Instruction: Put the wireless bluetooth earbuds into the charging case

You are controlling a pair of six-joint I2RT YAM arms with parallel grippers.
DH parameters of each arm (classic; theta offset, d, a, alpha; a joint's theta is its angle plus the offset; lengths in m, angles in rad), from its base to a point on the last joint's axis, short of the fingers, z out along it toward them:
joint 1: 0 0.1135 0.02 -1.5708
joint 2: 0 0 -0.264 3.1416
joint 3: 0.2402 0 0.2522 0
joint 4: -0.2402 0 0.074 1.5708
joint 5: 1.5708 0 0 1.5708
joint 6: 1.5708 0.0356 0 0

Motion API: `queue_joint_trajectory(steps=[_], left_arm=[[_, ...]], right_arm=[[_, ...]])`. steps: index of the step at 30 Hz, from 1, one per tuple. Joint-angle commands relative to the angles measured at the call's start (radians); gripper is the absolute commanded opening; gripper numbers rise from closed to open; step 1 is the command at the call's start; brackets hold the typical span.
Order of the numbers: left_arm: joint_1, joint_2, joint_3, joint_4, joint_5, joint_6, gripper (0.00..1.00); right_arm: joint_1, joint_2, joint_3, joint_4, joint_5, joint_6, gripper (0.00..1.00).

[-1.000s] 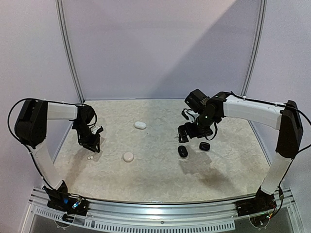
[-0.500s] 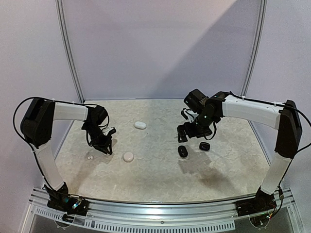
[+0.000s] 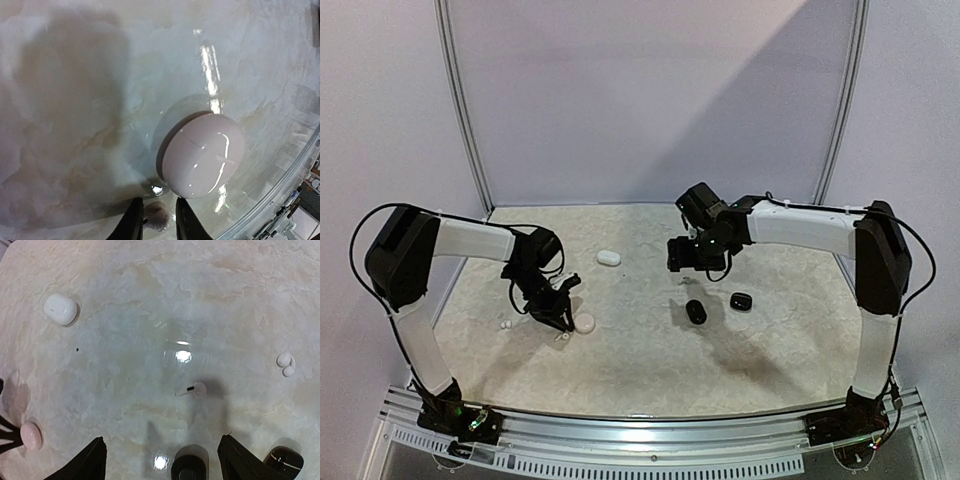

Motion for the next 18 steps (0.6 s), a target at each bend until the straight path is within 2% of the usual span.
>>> queue_joint_trajectory(steps=[1,9,13,18], left_arm=[[-0.016,-0.016,-0.106,0.038,-0.019,-0.051,0.23],[-0.017,-0.051,-0.119,0.056,-0.031,-0.055,0.25],[-0.014,-0.091,-0.119,0.052,-0.06,-0.039,0.26],[0.019,-0.115,-0.139,0.056,-0.101,-0.049,0.26]], right_arm=[[0.005,0.092,0.07,0.052,0.158,0.054,0.78],[-0.012,0.241,0.174,0.005,0.21,0.061,0.7],[-0.022,0.279,0.18,0.012,0.191,0.069,0.63],[-0.031,0.34,0.217,0.004,0.152,0.044,0.59]])
